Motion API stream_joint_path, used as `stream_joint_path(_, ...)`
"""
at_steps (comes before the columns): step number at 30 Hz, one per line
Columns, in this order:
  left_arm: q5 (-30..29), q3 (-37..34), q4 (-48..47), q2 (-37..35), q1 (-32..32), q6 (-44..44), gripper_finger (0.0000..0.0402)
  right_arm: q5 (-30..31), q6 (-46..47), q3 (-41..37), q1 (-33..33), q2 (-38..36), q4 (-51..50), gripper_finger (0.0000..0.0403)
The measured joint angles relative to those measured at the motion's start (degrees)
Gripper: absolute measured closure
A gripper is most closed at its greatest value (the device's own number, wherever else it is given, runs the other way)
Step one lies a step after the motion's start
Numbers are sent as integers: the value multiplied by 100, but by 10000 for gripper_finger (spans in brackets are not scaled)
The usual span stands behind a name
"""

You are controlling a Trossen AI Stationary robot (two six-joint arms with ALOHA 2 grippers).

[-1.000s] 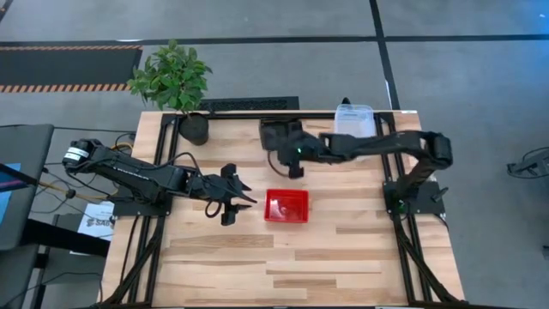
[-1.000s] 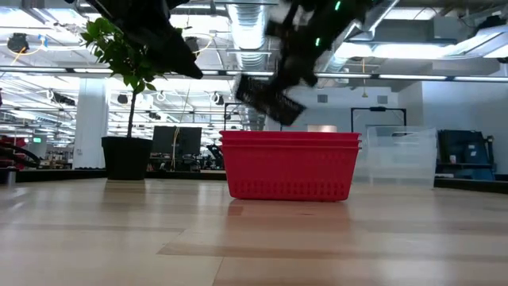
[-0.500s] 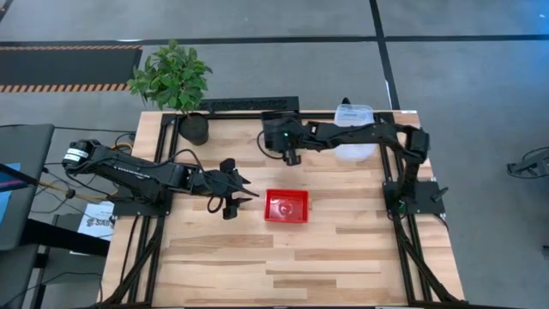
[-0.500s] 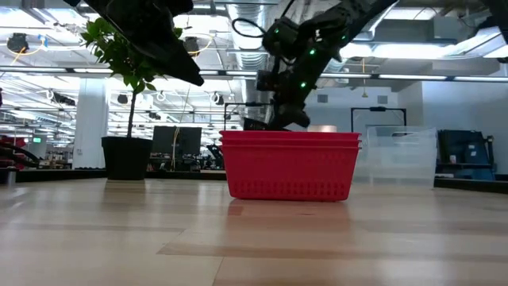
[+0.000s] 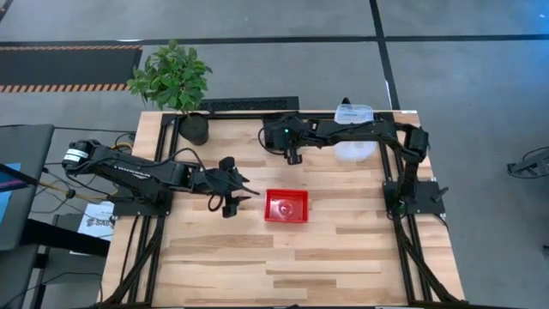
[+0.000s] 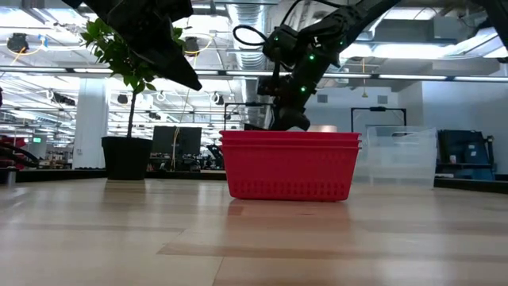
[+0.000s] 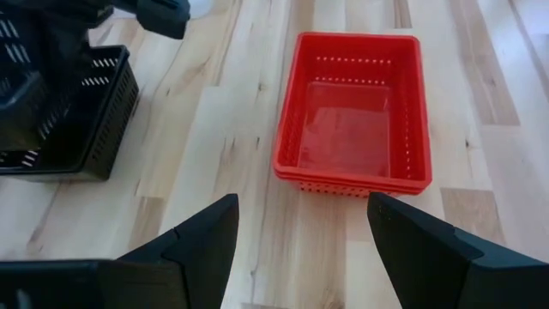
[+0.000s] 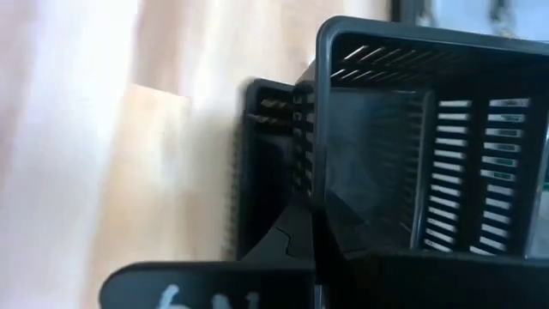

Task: Stack baskets by color
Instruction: Stack the bottom black bin on top of the top black bin

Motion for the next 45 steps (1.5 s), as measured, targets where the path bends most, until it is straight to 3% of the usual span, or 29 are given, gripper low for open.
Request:
stream_joint_path(2,8,0,-1,0,-2,0,155,-232,57,0,2,0,-48,399)
stream_joint_path(13,51,0,4,0,-2,-67,155,-232,375,0,9,0,-92,394)
stream_joint_path(25,50,0,-16,-1,-2,-98,155,-202,616,0,9,0,-92,340)
stream_joint_path(34,48,0,-33,-1,-2,-103,155,484,732,-2,98,0,-254,337)
stream_joint_path(45,47,0,-33,0,-2,-131,155,521,812,-2,223,0,-471,336)
